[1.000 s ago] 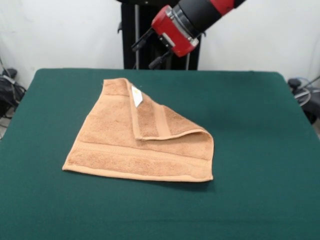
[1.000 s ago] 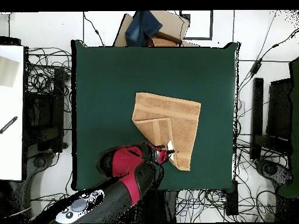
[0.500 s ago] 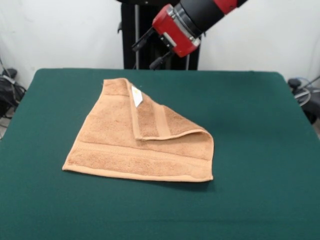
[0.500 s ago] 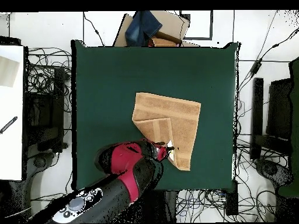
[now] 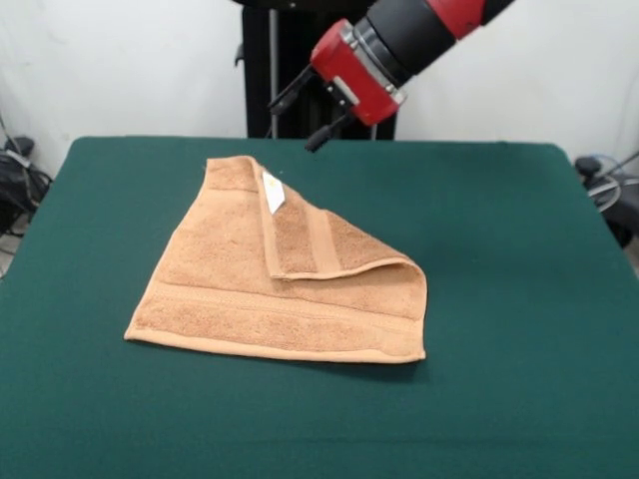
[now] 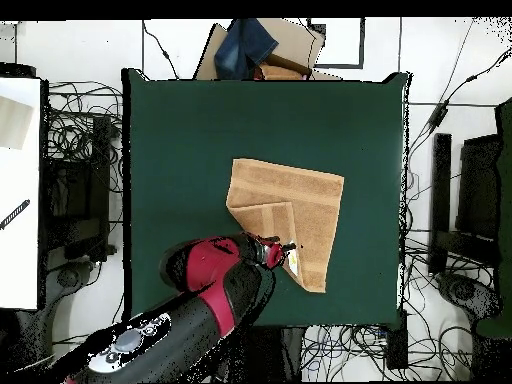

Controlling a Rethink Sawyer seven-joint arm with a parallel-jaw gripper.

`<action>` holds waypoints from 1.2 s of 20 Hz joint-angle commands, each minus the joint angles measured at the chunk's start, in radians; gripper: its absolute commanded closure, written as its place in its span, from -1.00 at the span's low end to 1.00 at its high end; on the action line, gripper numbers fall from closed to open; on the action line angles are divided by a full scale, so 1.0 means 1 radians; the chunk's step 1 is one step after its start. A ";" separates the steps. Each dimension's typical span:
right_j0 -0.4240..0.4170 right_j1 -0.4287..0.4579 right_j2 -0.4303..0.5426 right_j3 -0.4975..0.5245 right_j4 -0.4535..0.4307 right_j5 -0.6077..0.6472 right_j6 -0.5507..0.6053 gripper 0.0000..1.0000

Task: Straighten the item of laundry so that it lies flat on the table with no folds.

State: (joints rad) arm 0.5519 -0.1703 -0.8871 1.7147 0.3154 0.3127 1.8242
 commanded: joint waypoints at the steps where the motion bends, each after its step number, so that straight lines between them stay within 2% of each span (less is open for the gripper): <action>1: 0.016 0.081 0.076 -0.116 0.045 0.140 0.242 -1.00; 14: 0.027 0.129 0.060 -0.210 0.053 0.242 0.270 -1.00; 24: 0.020 0.200 0.069 -0.289 0.071 0.261 0.299 -1.00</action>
State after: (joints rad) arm 0.5806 -0.0326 -0.8871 1.5486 0.3172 0.4775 1.8242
